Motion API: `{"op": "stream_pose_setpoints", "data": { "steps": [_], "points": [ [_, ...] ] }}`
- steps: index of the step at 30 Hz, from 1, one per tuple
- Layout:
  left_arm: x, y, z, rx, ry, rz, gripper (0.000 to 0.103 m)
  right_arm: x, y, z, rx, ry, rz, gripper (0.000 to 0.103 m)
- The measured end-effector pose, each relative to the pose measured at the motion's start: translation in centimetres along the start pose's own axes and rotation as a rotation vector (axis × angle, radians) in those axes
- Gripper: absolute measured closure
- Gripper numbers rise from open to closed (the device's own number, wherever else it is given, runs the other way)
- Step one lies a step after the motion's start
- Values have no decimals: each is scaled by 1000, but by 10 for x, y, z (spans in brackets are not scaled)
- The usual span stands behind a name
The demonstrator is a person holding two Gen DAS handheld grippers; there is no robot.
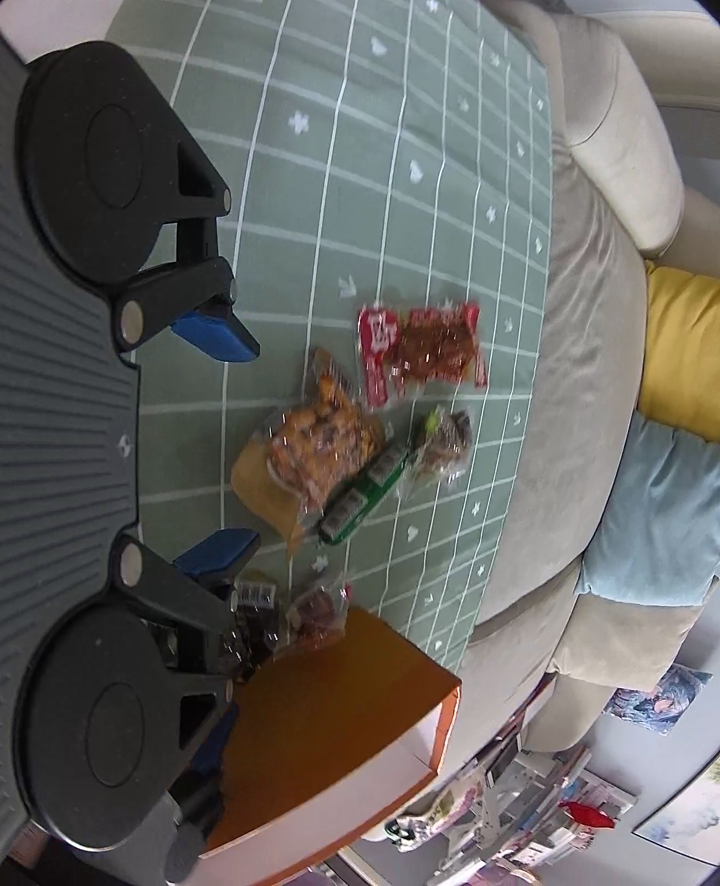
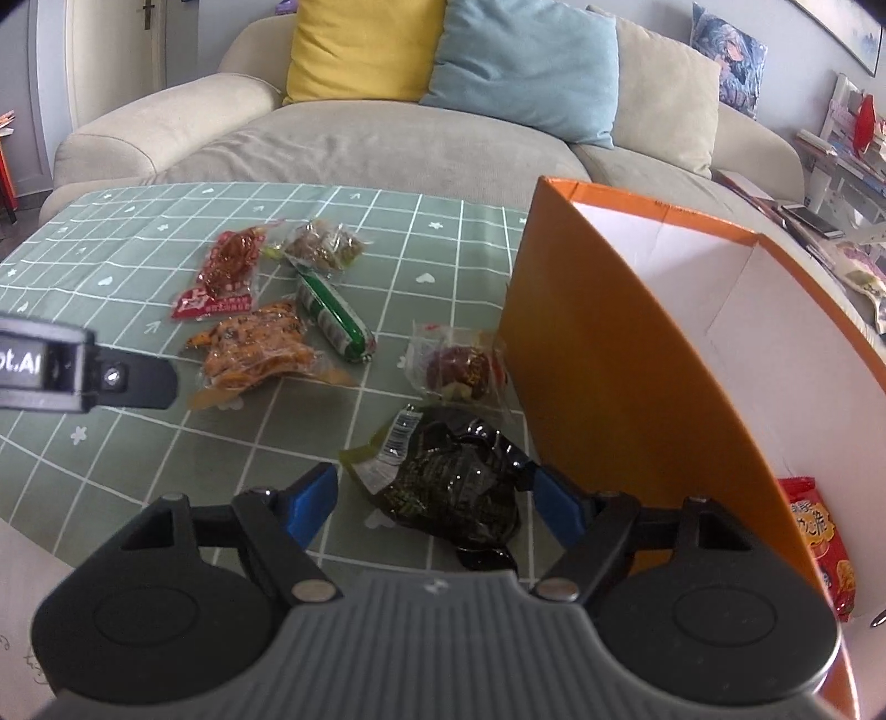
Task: Organize snacks
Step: 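Grasp the dark seaweed bag with the right tool while the left tool grasps the peanut pack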
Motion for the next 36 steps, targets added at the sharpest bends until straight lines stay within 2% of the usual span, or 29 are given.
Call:
{"op": "stream_pose_setpoints", "data": {
  "steps": [4,6,8,11,12,13,15,21,25,32,34,36],
  "points": [
    [1,13,18,-15,-22,-12,23,-4,-3,9,17,-25,-12,27],
    [1,19,26,24,-29,14,25,-5,-3,11,31,-32,-10,28],
    [0,21,35,66,-47,36,35,-6,-3,13,34,-32,-14,28],
    [-1,21,41,79,-64,37,51,-6,-4,14,31,-30,-23,29],
    [-2,21,42,86,-66,39,60,-5,-4,14,27,-28,-24,35],
    [-3,21,41,82,-70,44,64,-5,-3,14,19,-26,-27,38],
    [-4,20,39,92,-73,54,69,-4,-2,14,-2,-23,-41,50],
    [-16,13,25,104,-101,73,103,-6,-5,10,-14,-11,-66,57],
    [-33,-1,17,126,-150,52,103,-9,-16,4,23,-5,-89,57],
    [-48,-28,-4,168,-191,10,103,-15,-40,-10,94,5,-140,57],
    [-48,-33,-9,150,-186,-35,103,-15,-42,-12,117,3,-129,57],
    [-45,-34,-13,120,-168,-79,103,-14,-43,-11,98,-1,-127,57]
  ]
}}
Point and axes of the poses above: each gripper's, at about its wrist camera, not at the fingertips, and z roughly the way its jaws point, y to its right, x to its top, the point moved 6 cm from there along z, roughly the way its jaws point, and after that the axes turned 4 degrees about -x, right-handed, at the moved point
